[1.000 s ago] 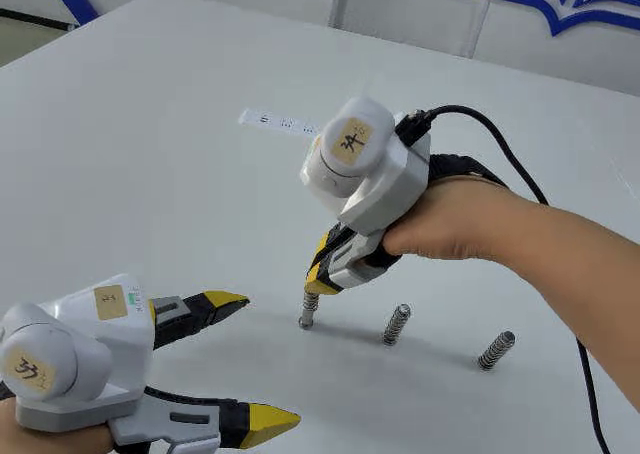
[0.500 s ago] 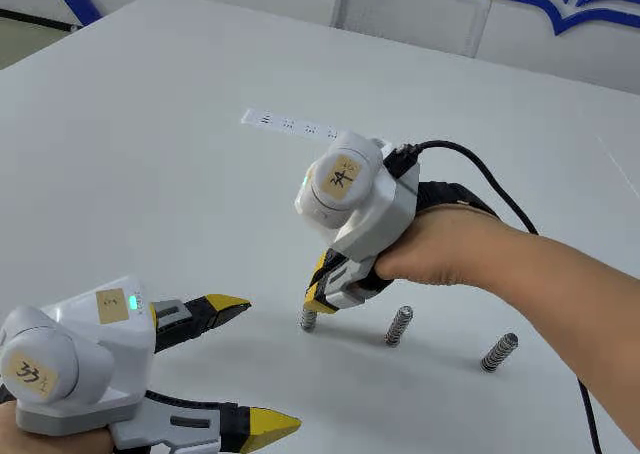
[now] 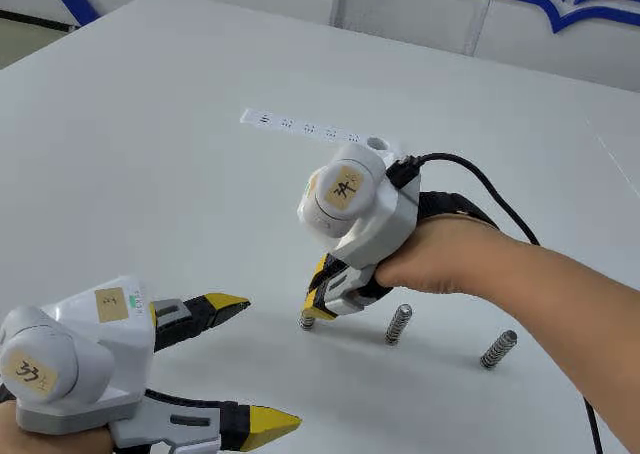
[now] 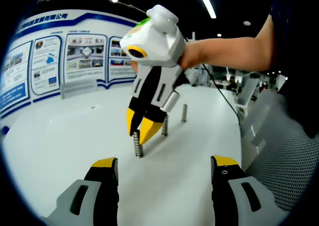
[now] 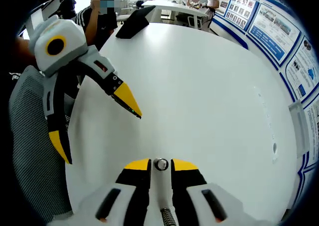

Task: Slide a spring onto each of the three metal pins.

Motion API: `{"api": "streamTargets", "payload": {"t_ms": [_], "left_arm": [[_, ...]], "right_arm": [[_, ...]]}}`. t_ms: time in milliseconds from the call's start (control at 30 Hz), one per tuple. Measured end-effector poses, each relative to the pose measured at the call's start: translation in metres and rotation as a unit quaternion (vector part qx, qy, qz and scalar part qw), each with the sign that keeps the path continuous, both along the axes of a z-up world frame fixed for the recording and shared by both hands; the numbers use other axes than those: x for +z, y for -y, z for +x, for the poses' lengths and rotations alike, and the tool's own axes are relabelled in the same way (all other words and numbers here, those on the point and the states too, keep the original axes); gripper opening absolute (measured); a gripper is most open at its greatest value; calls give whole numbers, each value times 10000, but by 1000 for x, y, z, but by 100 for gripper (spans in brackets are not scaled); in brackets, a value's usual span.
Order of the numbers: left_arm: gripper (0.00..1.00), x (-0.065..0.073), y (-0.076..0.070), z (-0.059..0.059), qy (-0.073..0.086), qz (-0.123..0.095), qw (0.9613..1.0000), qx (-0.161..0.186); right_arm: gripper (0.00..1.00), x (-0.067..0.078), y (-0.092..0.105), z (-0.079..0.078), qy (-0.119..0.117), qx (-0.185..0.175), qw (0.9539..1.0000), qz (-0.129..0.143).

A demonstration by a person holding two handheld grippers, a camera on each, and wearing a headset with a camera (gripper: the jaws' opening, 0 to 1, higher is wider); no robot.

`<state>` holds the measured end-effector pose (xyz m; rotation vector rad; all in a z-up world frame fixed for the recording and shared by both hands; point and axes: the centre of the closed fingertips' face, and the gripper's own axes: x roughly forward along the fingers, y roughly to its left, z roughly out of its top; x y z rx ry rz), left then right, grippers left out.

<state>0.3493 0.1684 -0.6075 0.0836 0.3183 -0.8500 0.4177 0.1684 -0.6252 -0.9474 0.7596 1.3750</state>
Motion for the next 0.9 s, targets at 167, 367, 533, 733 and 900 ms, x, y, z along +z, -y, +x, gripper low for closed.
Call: {"api": "streamTargets", "payload": {"t_ms": [167,367,533,733,900], "left_arm": [[77,1,1,0,15,10,10000,-13],[78,3,2,1,41,13,10000,-20],[78,4,2,2,40,18,10000,-13],[79,6,1,4,46,28,10000,7],[80,5,-2,5,44,28,10000,39]], "right_arm": [[20,4,7,0,-13,-77,9999,88],[24,10,19,-3,-11,-191,9995,264],[25,15,27,-5,-72,-359,9982,470],[25,21,33,-8,-74,-542,9961,696],[26,24,41,-13,-94,-711,9934,900]]}}
